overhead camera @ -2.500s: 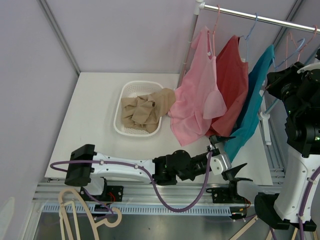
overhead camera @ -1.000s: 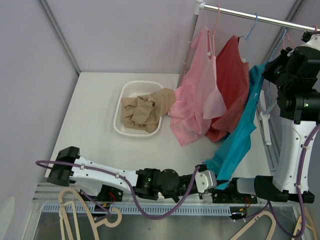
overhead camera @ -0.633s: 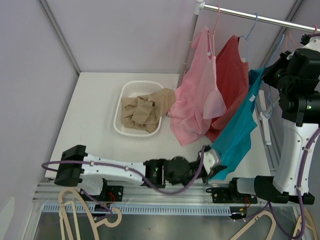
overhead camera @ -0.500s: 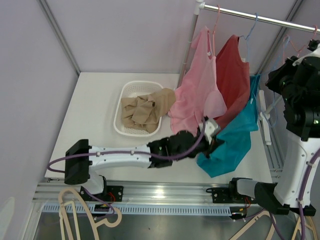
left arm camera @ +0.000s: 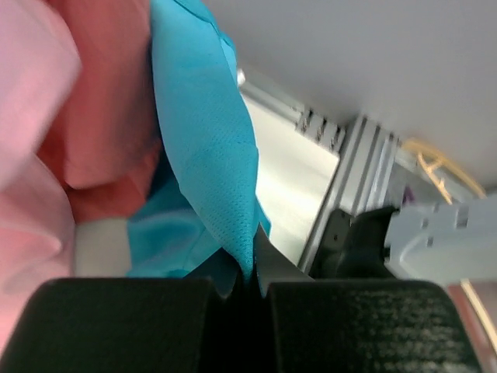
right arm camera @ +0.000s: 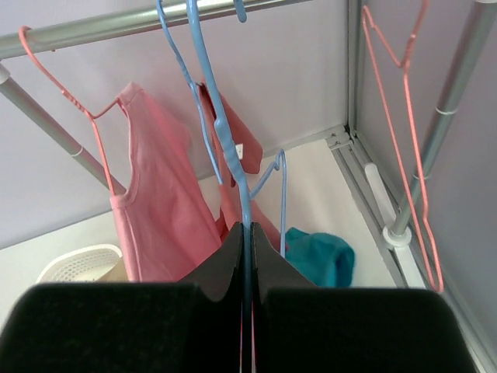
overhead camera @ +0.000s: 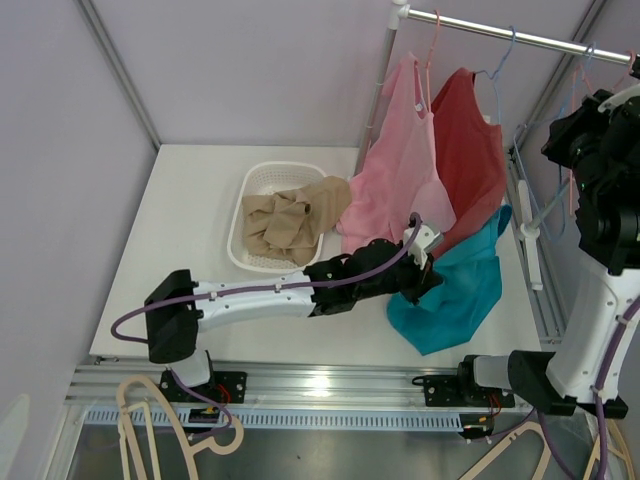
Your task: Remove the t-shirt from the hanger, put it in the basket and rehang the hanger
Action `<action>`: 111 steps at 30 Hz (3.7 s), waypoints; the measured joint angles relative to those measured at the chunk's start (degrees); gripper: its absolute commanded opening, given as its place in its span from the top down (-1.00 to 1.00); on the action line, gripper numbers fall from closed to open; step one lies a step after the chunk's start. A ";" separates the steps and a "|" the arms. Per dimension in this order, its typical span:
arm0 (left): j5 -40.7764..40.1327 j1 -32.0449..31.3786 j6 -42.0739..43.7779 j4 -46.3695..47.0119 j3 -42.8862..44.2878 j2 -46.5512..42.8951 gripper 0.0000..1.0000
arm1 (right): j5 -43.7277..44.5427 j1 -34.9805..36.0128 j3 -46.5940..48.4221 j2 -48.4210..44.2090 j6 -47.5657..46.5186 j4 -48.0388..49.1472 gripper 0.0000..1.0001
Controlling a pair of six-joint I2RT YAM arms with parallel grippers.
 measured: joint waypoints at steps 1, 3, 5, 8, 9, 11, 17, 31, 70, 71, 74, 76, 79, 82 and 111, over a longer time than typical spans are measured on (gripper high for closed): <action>0.57 -0.20 -0.48 0.37 -1.09 -0.13 0.99 | -0.37 -0.15 0.70 1.14 -0.26 0.61 1.00; 1.33 -0.85 -0.87 0.68 -4.20 -0.83 0.99 | -1.29 -0.76 0.96 3.21 -0.85 1.77 1.00; 1.36 -2.36 -0.85 0.76 -7.17 -1.70 0.99 | -2.75 -1.90 0.96 4.96 -1.38 2.58 1.00; 0.85 -5.66 -0.37 -1.51 -9.84 -4.26 0.99 | -5.73 -4.09 0.68 7.17 -2.45 4.66 1.00; 0.74 -6.56 -0.04 -2.60 -9.79 -5.31 0.99 | -6.67 -4.61 0.44 7.63 -2.75 5.57 1.00; 0.44 -8.13 1.18 -5.49 -8.63 -8.04 0.99 | -8.52 -5.27 -0.13 8.22 -3.41 7.56 1.00; 0.35 -3.78 5.90 -14.64 5.14 -14.91 0.99 | -14.16 -6.86 -1.16 8.41 -5.44 13.42 1.00; 8.35 29.29 4.79 -21.70 30.29 -13.55 0.99 | -25.33 -15.26 -1.16 13.44 -5.68 21.35 1.00; 20.11 60.72 -14.19 -9.99 12.09 -8.41 0.99 | -22.84 -16.11 -15.45 12.41 -5.68 26.01 0.54; 19.32 59.89 -14.23 -9.57 8.46 -9.31 0.99 | -22.51 -16.11 -15.43 12.00 -5.49 26.01 0.45; 17.25 56.81 -13.94 -8.76 0.61 -11.50 0.99 | -21.97 -16.11 -15.15 10.75 -4.85 25.99 -0.02; 15.87 54.31 -13.70 -8.31 -3.52 -13.11 0.98 | -21.40 -16.11 -14.05 10.29 -4.33 25.88 -0.50; 13.00 50.47 -12.94 -6.99 -9.92 -16.09 0.99 | -20.70 -16.11 -11.26 10.23 -3.98 25.11 -0.68; 11.76 48.19 -14.16 -6.78 -15.34 -17.86 0.99 | -20.24 -16.09 -8.39 10.10 -3.80 24.37 -0.71; 26.60 53.94 -25.27 -7.32 -15.02 4.48 -0.99 | -25.24 -3.69 -2.45 18.71 -3.65 19.04 -0.50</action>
